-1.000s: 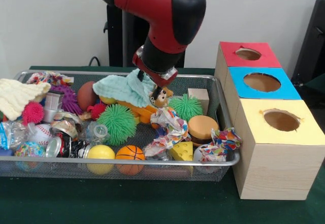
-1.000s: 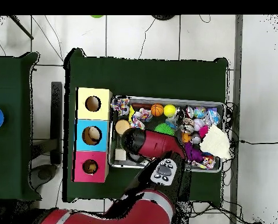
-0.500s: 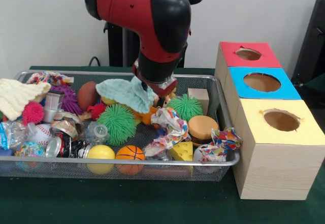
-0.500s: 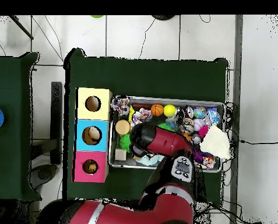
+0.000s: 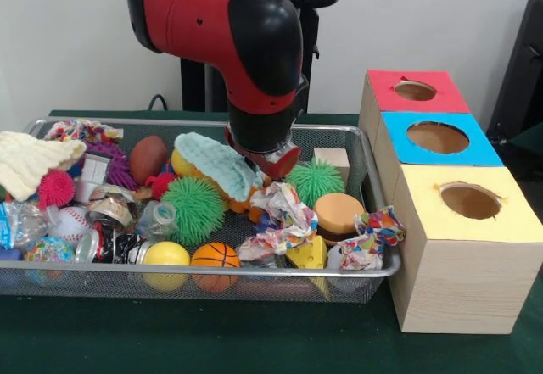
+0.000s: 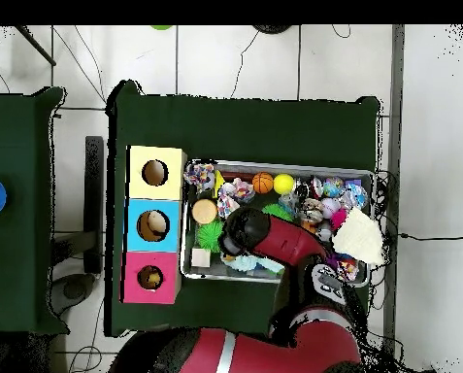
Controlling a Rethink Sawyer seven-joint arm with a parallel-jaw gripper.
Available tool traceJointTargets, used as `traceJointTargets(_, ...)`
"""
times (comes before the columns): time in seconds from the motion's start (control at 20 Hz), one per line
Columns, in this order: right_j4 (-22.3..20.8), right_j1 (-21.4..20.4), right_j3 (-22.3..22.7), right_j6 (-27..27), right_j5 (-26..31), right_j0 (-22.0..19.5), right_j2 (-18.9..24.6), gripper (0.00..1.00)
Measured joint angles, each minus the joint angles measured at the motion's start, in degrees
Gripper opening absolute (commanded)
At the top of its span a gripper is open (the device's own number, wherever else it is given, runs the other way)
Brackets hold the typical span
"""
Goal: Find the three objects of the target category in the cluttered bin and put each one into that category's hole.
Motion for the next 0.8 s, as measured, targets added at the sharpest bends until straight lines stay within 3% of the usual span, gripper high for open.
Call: traceJointTargets(0.8,-0.69,0.7,0.37,0.0,-0.33,2.35,0.31,1.0)
